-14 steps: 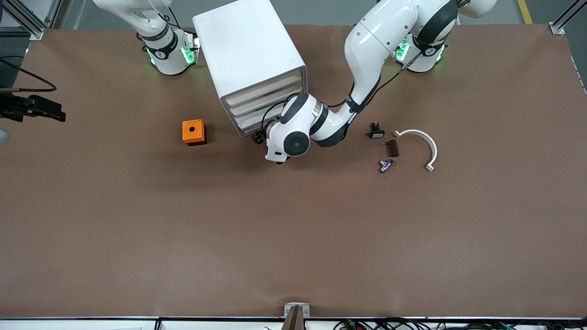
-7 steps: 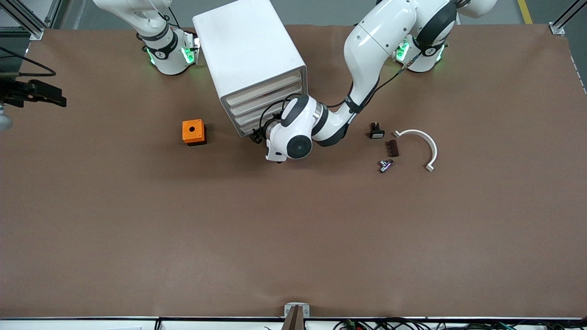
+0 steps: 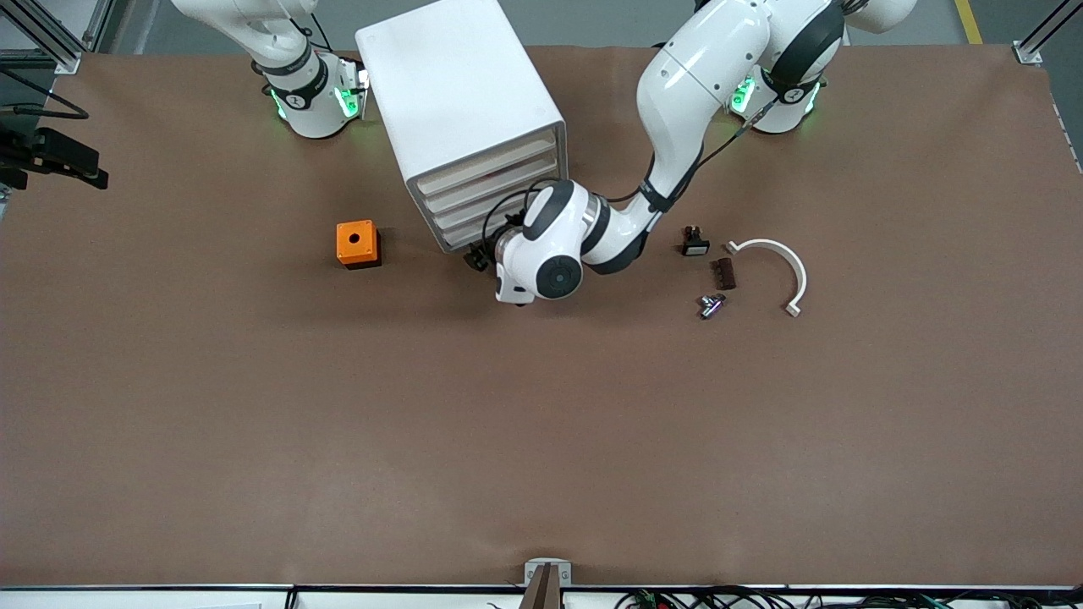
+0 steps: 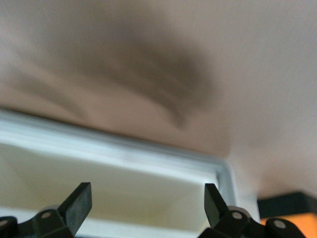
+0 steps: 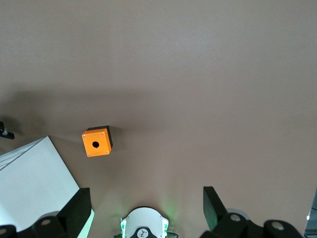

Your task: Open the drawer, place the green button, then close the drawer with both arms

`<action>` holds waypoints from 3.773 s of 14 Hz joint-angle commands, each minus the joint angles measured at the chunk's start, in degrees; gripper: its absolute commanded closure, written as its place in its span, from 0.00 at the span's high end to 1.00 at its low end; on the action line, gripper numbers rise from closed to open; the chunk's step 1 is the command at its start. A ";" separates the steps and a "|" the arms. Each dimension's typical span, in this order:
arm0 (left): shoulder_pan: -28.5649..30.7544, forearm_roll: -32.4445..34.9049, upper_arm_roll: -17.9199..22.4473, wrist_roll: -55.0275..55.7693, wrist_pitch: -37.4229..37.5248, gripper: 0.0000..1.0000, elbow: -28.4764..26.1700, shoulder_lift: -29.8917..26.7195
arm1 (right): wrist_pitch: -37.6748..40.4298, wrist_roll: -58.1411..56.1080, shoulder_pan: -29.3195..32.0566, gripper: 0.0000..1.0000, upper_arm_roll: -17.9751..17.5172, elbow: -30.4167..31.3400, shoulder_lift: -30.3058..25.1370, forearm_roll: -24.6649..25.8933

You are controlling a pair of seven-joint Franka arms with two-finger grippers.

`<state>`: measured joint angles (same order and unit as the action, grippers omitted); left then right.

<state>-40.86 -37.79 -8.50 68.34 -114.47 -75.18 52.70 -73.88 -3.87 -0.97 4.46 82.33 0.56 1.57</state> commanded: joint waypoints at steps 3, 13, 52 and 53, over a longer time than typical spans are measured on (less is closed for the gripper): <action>0.69 11.74 10.40 -0.74 0.73 1.00 0.12 -5.39 | -1.44 0.00 5.01 1.00 -0.50 3.72 -3.20 -5.88; 17.55 30.23 12.10 -23.92 14.97 1.00 -0.32 -22.01 | -4.77 3.08 2.64 1.00 -0.42 6.60 -5.47 -4.03; 38.14 35.68 11.75 -65.17 29.74 1.00 -11.30 -53.84 | -5.66 2.38 3.17 1.00 -0.07 6.88 -6.54 -1.49; 38.22 35.68 11.75 -65.26 29.74 1.00 -11.30 -53.84 | -5.75 2.38 3.17 1.00 -0.07 6.88 -6.54 -1.49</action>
<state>-2.98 -3.40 3.66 3.68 -85.89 -87.84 -1.63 -79.62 -1.65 1.89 4.52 89.12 -5.47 -0.29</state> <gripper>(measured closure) 0.000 0.000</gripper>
